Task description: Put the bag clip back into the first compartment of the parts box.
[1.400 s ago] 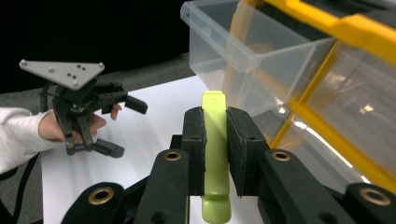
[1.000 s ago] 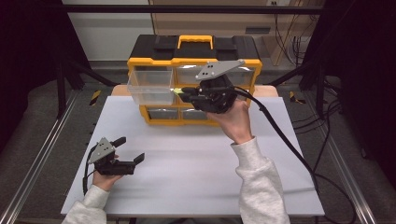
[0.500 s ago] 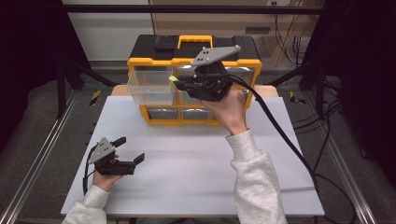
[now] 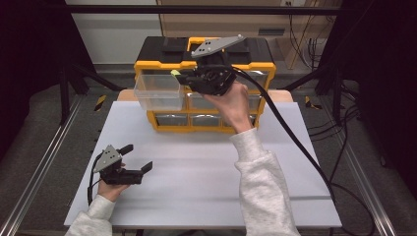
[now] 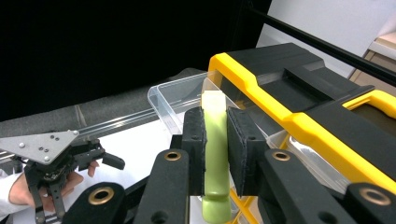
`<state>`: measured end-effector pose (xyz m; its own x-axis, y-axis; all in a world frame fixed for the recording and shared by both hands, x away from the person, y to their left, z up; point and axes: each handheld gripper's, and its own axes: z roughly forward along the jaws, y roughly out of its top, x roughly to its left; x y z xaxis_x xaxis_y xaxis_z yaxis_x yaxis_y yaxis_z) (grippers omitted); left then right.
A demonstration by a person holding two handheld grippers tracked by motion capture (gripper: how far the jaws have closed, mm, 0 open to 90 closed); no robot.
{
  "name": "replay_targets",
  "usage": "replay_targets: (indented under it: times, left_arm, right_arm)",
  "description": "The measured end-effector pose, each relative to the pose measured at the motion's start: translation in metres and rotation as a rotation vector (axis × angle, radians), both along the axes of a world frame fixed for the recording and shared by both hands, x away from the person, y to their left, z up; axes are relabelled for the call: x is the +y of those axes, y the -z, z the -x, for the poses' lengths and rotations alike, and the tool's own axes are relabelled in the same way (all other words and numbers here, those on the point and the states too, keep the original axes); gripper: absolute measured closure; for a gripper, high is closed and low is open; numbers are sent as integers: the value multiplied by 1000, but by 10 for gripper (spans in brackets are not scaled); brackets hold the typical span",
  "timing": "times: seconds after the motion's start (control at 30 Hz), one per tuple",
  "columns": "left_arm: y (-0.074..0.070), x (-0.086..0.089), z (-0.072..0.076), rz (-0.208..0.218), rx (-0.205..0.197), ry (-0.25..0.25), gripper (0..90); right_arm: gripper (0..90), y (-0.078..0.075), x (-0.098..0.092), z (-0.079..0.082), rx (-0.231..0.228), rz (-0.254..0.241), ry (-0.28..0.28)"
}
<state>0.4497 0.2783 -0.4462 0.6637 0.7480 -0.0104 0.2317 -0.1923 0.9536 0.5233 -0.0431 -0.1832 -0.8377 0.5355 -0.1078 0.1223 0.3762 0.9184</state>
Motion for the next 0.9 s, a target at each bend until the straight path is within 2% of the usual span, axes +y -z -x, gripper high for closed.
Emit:
replay_targets:
  times: [0.2, 0.47, 0.9]
  left_arm:
    - [0, 1, 0, 8, 2, -4, 2]
    - [0, 1, 0, 5, 1, -1, 2]
    - [0, 0, -1, 0, 6, -1, 2]
  right_arm:
    - [781, 2, 7, -10, 8, 8, 5]
    - [780, 4, 13, -24, 20, -8, 5]
    - [780, 11, 26, -37, 29, -7, 13]
